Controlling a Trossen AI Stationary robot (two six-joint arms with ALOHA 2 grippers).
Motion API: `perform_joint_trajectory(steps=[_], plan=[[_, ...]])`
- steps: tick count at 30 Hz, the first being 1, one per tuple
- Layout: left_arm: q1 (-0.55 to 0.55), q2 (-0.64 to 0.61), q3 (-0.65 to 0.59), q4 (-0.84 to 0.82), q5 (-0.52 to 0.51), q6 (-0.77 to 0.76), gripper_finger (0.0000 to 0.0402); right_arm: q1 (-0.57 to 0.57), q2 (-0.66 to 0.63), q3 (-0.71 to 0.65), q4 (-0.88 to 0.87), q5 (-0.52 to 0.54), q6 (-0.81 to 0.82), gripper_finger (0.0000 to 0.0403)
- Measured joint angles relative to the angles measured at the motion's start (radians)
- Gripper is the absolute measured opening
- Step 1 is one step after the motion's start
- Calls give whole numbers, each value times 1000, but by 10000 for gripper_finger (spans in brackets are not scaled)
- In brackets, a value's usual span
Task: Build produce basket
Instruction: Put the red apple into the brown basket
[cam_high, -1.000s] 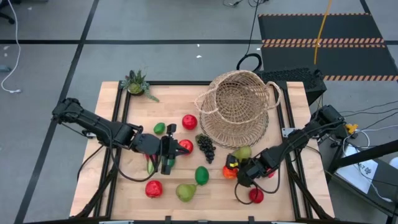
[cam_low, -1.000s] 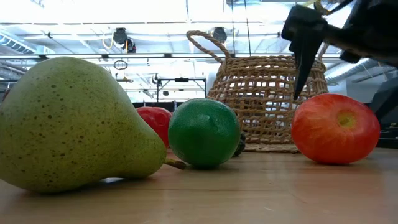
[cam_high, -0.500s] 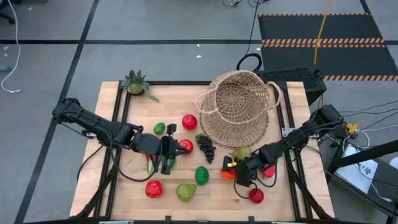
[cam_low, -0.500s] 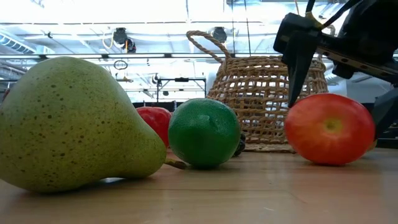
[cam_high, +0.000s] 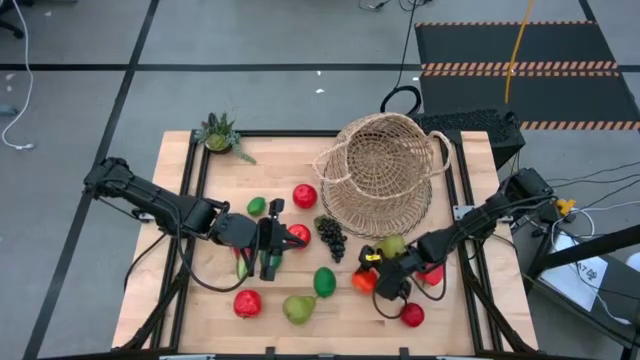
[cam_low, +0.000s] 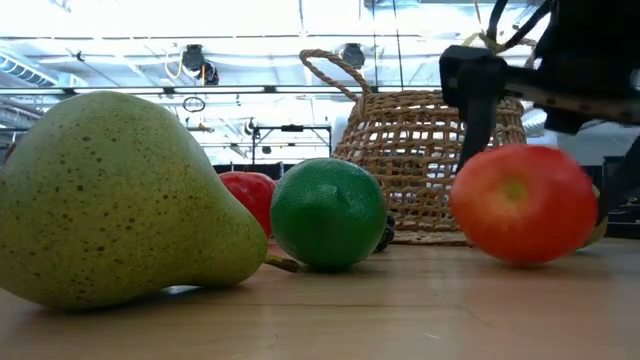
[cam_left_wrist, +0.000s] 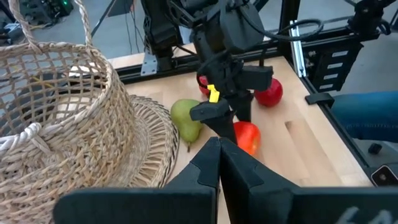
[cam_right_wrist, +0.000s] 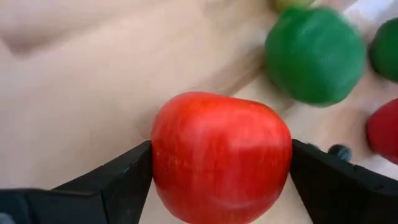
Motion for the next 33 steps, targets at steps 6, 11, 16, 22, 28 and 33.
perform_joint_trajectory(steps=[6,11,16,22,28,33], plan=[[0,0,0,6,0,1,10,26,-116,0,97,87,149,335],[0,0,0,6,0,12,10,40,-287,2,149,214,229,335],[0,0,0,6,0,14,10,38,-448,2,207,296,320,335],[0,0,0,6,0,15,10,15,-604,2,313,298,376,336],[0,0,0,12,0,13,10,-18,-731,3,311,300,375,336],[0,0,0,14,0,13,10,-37,-805,3,266,356,371,336]])
